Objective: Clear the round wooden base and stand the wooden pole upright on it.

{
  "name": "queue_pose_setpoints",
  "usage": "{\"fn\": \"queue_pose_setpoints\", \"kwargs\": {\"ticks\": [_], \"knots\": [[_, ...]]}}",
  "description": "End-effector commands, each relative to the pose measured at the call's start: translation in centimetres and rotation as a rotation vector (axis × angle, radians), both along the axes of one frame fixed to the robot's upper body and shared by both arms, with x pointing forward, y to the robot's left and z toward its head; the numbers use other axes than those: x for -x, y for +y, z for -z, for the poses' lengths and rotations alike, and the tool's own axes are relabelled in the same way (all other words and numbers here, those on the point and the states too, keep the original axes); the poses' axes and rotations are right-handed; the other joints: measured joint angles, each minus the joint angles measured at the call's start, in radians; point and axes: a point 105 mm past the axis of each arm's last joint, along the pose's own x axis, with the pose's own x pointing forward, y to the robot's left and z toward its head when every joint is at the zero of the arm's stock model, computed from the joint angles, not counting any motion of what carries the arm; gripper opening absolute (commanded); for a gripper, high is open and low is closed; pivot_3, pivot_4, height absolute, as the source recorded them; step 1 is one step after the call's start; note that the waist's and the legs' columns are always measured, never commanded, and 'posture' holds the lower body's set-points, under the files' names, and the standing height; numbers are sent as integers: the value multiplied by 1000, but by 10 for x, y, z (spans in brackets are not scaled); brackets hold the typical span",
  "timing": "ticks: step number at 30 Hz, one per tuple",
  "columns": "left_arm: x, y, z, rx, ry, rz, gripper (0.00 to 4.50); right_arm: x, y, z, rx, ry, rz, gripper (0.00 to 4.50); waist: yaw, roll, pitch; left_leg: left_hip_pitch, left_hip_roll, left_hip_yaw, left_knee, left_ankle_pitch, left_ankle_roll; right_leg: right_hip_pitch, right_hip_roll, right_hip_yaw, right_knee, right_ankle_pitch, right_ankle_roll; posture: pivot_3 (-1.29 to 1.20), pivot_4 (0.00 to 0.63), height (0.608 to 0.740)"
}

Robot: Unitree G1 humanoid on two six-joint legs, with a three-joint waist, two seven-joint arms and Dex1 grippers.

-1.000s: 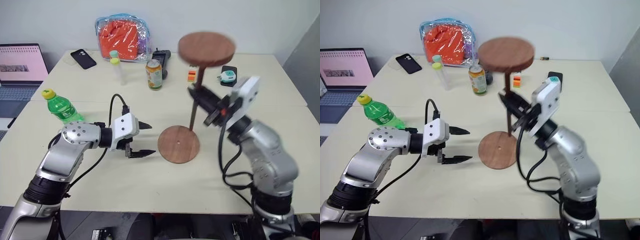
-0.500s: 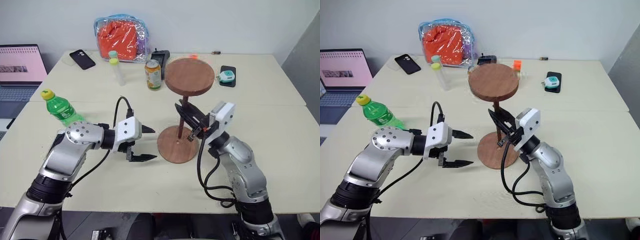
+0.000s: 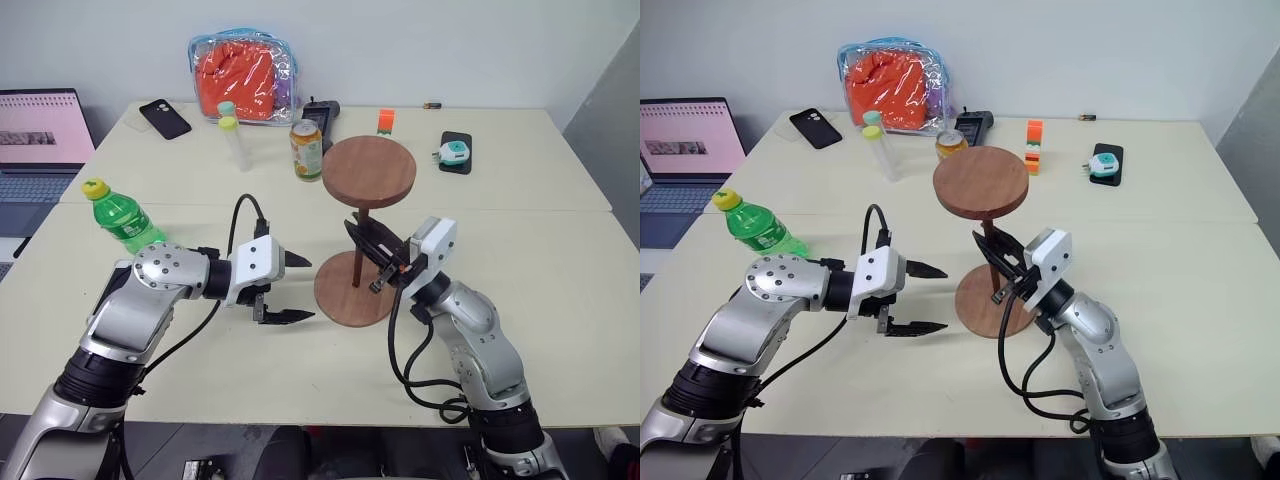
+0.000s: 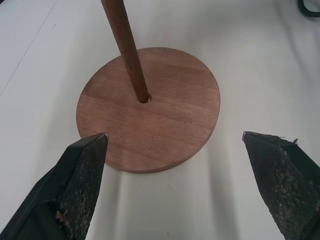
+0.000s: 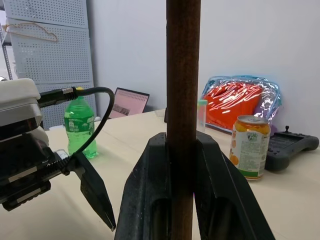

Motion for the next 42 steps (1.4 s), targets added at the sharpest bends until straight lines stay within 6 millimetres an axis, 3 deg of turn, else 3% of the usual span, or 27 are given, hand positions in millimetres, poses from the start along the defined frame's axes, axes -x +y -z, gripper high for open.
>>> {"fn": "queue_pose_setpoints", "kwargs": {"ticks": [1,20,28,38,42], "knots": [[2,-2,-2,-3,-19,22,4500,3,1,-4,-2,-34,-9,236,0,0,0,0,0,0,0,0,0,0,0,0,0,0,0,0,150,740],[1,-2,0,0,-16,19,4500,7,5,17,63,29,-45,236,0,0,-1,1,0,0,0,0,0,0,0,0,1,0,0,0,150,740],[2,-2,1,-3,-16,21,4500,-11,-1,36,73,163,34,236,0,0,-5,2,0,0,0,-1,1,1,0,0,2,0,0,0,150,740],[3,-3,1,-1,-15,19,4500,-16,-10,65,152,252,83,236,2,0,-11,4,0,0,0,-2,3,3,0,0,3,0,0,0,150,740],[3,-4,1,1,-15,20,4500,-15,-12,73,172,268,84,236,8,0,-11,16,0,-2,-2,-2,4,16,1,-1,-2,0,0,0,150,740]]}}
